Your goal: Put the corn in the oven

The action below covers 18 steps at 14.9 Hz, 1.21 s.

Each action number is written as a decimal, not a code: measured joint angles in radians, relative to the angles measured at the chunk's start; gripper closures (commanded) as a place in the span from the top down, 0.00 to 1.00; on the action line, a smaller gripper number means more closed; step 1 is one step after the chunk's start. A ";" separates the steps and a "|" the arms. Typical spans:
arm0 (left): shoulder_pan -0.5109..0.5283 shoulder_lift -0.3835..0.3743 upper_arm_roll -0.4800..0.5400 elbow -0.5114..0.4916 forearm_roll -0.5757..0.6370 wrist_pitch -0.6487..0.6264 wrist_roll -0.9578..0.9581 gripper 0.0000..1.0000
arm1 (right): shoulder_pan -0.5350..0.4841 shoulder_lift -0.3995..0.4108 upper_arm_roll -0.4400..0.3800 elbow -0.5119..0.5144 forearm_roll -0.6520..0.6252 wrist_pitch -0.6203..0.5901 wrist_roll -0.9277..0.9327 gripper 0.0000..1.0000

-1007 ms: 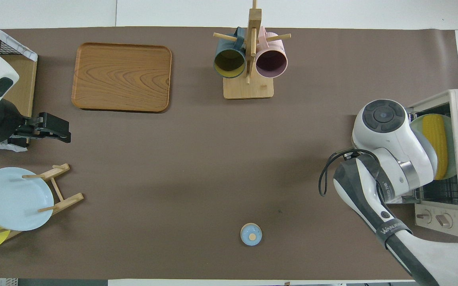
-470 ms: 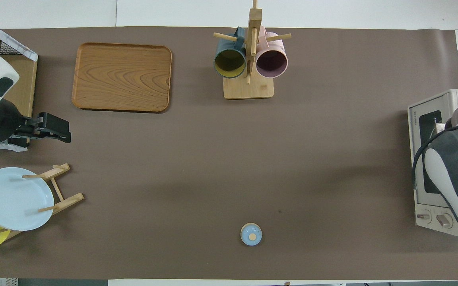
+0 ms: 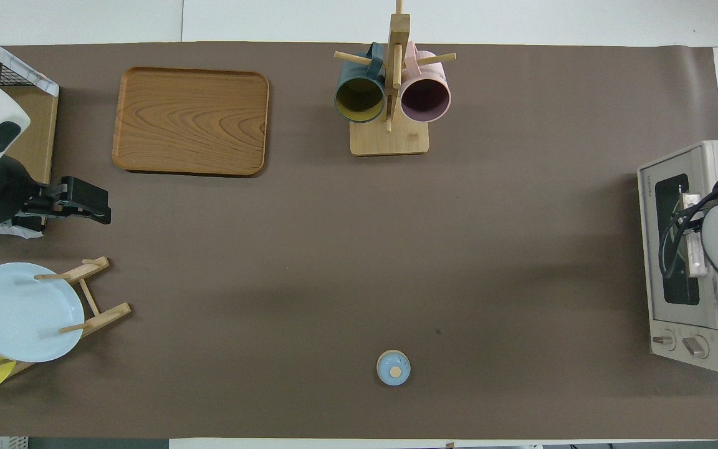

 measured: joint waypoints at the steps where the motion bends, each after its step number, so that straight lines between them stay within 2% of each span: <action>1: 0.000 0.000 0.000 0.000 0.000 0.000 0.000 1.00 | 0.001 0.000 0.001 0.047 0.036 -0.045 0.000 0.28; 3: 0.000 0.000 0.000 0.000 0.000 0.000 0.000 1.00 | 0.006 -0.002 0.010 0.135 0.071 -0.130 0.000 0.39; 4: 0.000 0.000 0.000 0.000 0.000 0.000 0.000 1.00 | 0.007 -0.004 0.017 0.166 0.086 -0.163 0.001 0.53; 5: 0.000 0.000 0.000 0.000 0.000 0.000 0.000 1.00 | 0.007 -0.007 0.022 0.184 0.107 -0.191 0.007 0.82; 6: 0.000 0.000 0.000 0.000 0.000 0.000 0.000 1.00 | 0.007 -0.011 0.025 0.192 0.127 -0.219 0.031 1.00; 9: 0.000 0.000 0.000 0.000 0.000 0.000 0.000 1.00 | 0.007 -0.025 0.028 0.193 0.141 -0.276 0.117 1.00; 18: 0.000 -0.001 0.000 0.000 0.000 0.000 0.000 1.00 | 0.020 -0.026 0.040 0.195 0.142 -0.245 0.146 1.00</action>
